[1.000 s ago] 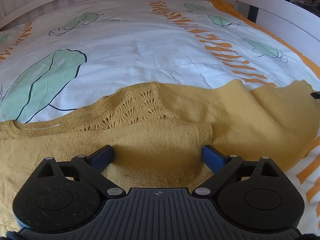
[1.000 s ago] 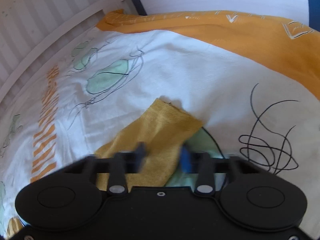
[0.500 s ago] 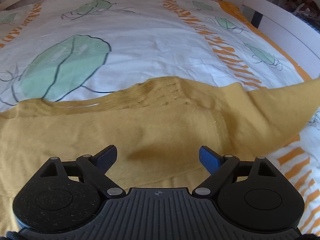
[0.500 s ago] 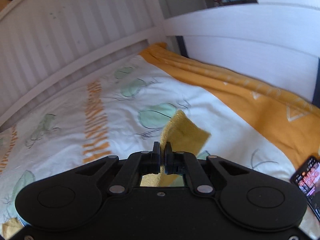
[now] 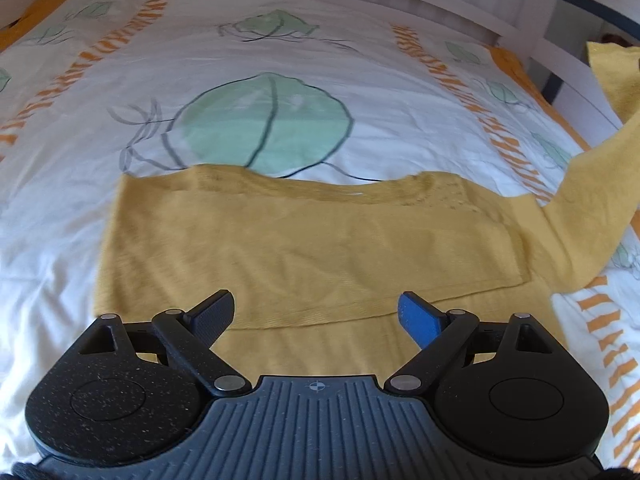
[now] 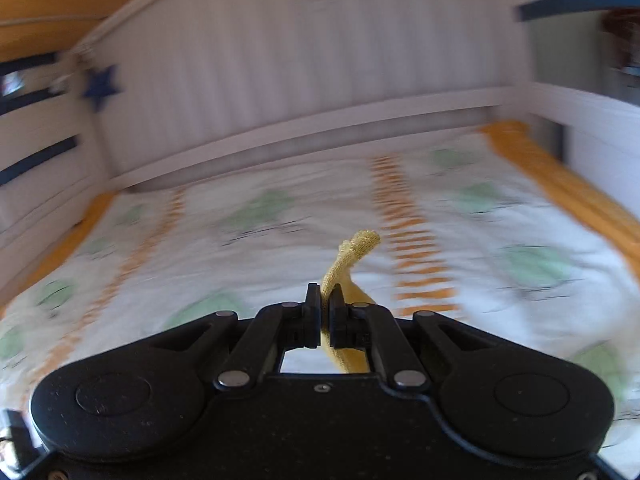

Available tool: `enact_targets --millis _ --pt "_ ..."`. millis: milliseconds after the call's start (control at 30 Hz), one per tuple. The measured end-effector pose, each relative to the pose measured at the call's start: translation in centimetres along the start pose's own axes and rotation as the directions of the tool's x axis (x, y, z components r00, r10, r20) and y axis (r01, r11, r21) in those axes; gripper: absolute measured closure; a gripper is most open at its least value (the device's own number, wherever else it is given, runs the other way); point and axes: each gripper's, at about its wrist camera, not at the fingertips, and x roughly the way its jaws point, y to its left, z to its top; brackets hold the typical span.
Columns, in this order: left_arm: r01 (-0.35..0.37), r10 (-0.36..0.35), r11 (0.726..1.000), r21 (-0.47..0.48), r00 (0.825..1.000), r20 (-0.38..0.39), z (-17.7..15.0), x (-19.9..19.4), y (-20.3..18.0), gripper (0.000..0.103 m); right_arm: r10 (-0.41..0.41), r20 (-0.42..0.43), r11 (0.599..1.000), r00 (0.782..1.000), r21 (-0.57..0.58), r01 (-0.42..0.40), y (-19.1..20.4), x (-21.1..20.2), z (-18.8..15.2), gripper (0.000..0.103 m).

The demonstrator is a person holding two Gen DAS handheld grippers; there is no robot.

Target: Fold small clothes

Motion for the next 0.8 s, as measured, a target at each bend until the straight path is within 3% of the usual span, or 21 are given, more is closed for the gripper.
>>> enact_targets --millis 133,233,500,567,633,700,733,767,800 --pt "-0.026 0.026 0.999 -0.048 1.000 0.007 -0.8 -1.1 3.4 0.014 0.106 -0.072 0.993 0.992 -0.040 -0.110 6.1 4.2 -3.0 0.093" --pt "-0.046 0.047 0.995 -0.086 0.999 0.008 -1.5 -1.8 5.7 0.014 0.168 -0.159 0.984 0.973 -0.035 -0.176 9.8 7.8 -6.6 0.093" --pt "-0.068 0.070 0.980 -0.188 0.998 0.000 -3.0 -2.9 10.2 0.014 0.180 -0.349 0.970 0.920 -0.092 -0.225 16.8 12.2 -17.2 0.092" --pt "-0.067 0.069 0.978 -0.196 0.998 0.003 -2.9 -3.0 10.6 0.014 0.198 -0.376 0.965 0.905 -0.089 -0.248 17.4 12.3 -18.8 0.084" --pt "-0.065 0.068 0.979 -0.196 0.998 0.007 -2.8 -3.0 10.6 0.014 0.228 -0.396 0.958 0.890 -0.070 -0.277 17.5 12.1 -19.8 0.084" --pt "-0.057 0.061 0.980 -0.191 0.998 0.017 -2.8 -3.0 10.4 0.014 0.238 -0.395 0.953 0.887 -0.083 -0.293 17.4 11.5 -20.2 0.073" --pt "-0.050 0.055 0.981 -0.187 0.998 0.021 -2.6 -3.1 10.1 0.014 0.235 -0.387 0.950 0.892 -0.103 -0.295 17.3 11.1 -20.3 0.055" --pt "-0.044 0.049 0.982 -0.182 0.998 0.025 -2.5 -3.0 9.9 0.014 0.231 -0.373 0.947 0.899 -0.124 -0.295 17.1 10.6 -20.4 0.045" --pt "-0.037 0.042 0.984 -0.176 0.999 0.030 -2.3 -3.0 9.5 0.014 0.227 -0.357 0.946 0.906 -0.142 -0.293 16.7 10.0 -20.2 0.043"
